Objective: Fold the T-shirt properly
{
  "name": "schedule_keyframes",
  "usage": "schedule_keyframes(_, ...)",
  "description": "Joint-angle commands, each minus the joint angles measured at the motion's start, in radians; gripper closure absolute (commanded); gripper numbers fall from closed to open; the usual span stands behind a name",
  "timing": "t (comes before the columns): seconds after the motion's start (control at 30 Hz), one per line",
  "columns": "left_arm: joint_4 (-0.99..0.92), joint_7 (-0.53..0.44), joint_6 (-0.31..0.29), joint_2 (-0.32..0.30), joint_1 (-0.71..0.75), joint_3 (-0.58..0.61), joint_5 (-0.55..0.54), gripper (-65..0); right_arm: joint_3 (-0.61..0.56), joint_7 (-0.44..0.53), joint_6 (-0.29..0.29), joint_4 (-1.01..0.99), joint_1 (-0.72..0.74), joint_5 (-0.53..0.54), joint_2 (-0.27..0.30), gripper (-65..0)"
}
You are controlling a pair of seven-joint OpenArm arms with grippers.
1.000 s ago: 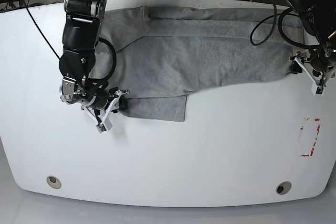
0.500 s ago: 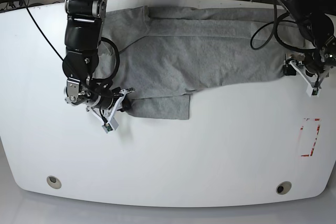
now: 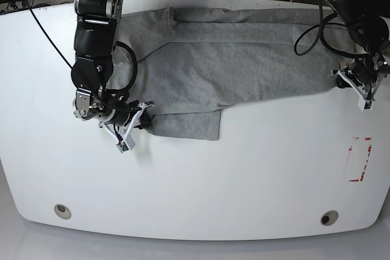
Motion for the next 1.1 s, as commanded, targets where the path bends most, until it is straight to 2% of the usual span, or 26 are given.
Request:
schedule_keyframes(0.0,0.016,-0.024,-0.002,-0.018,-0.014,0.000,-0.004,-2.5,0.001,-0.013,0.006,0.011,0.017,-0.012,0.006,-1.0)
schedule_keyframes(0.07,0.023,-0.024,-0.004,-0.018,-0.014,-0.005,-0.009,0.0,0.001,-0.013,0.006,0.011,0.014,-0.012,0.006,-1.0)
schedule_keyframes(0.33,0.146,-0.021,-0.012,-0.013,-0.015,-0.002,-0.007,0.0,0.001,-0.013,0.006,0.011,-0.005,-0.012,0.009,-1.0)
schedule_keyframes(0.63,0.175,-0.019,-0.012,-0.012,-0.022,0.003,0.000,-0.6,0.001,-0.013,0.006,0.013,-0.025,-0.010,0.019,-1.0)
schedule_keyframes(0.7,0.160,-0.019,-0.012,-0.015,-0.018,0.003,0.000,-4.3,0.001,-0.013,0.006,0.013,-0.025,-0.010,0.019,-1.0)
schedule_keyframes(0.9,0.074,-0.021,-0.012,-0.053,-0.014,-0.010,-0.001,-27.5,0.001,-0.013,0.006,0.013,-0.025,-0.010,0.019,-1.0)
schedule_keyframes(0.97,0.051,-0.021,-0.012,-0.055,-0.014,-0.033,-0.001,-31.4,0.001,-0.013,0.006,0.013,-0.025,-0.010,0.019,-1.0)
schedule_keyframes(1.07,0.023,-0.021,-0.012,-0.055,-0.014,-0.070,-0.001,-31.9,0.001,-0.013,0.006,0.013,-0.026,-0.010,0.019,-1.0)
